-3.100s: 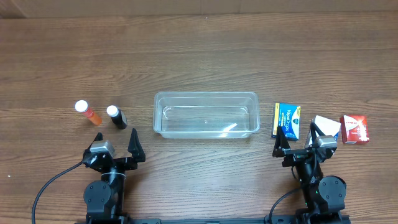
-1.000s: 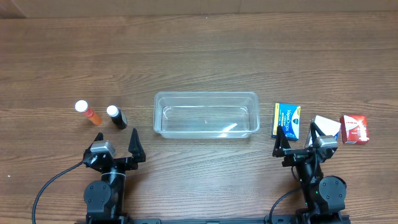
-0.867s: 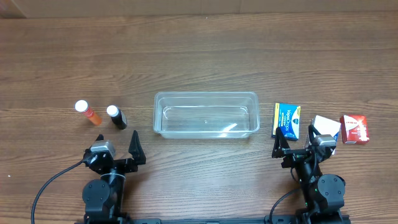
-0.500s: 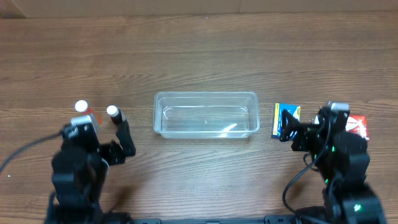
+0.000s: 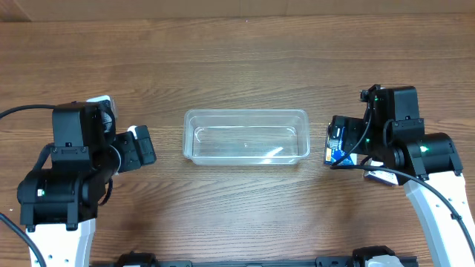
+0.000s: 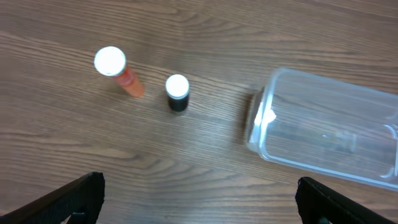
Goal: Pack container
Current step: 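Reach the left gripper to the dark bottle and grasp it, then carry the dark bottle into the container's left end and release, then move the left gripper to the orange tube and grasp it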
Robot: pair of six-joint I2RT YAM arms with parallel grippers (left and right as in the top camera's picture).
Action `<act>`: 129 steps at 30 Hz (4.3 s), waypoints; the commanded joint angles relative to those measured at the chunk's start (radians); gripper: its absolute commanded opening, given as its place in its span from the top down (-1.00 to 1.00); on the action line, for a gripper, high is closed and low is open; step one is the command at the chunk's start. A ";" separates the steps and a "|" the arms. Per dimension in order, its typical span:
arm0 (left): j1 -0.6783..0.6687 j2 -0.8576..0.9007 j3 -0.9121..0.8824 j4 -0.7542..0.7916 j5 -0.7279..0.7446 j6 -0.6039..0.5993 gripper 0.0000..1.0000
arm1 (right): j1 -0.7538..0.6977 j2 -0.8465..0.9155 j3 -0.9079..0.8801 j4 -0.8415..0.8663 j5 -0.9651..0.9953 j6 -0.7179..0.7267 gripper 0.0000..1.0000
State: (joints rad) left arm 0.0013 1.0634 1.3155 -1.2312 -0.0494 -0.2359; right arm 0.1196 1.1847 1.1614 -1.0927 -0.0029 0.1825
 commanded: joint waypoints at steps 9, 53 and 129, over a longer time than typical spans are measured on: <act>0.013 0.418 0.028 0.047 -0.065 -0.035 -1.00 | 0.003 -0.004 0.037 0.002 0.016 0.000 -0.99; -0.206 0.514 0.367 -0.023 0.017 -0.051 0.92 | 0.003 0.005 0.037 0.002 0.016 0.000 -1.00; 0.351 0.775 0.206 0.042 0.088 0.056 0.68 | 0.003 0.005 0.037 -0.006 0.008 0.000 -1.00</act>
State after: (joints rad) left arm 0.3569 1.8297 1.5291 -1.1824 0.0273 -0.1825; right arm 0.1196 1.1889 1.1652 -1.1007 0.0044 0.1829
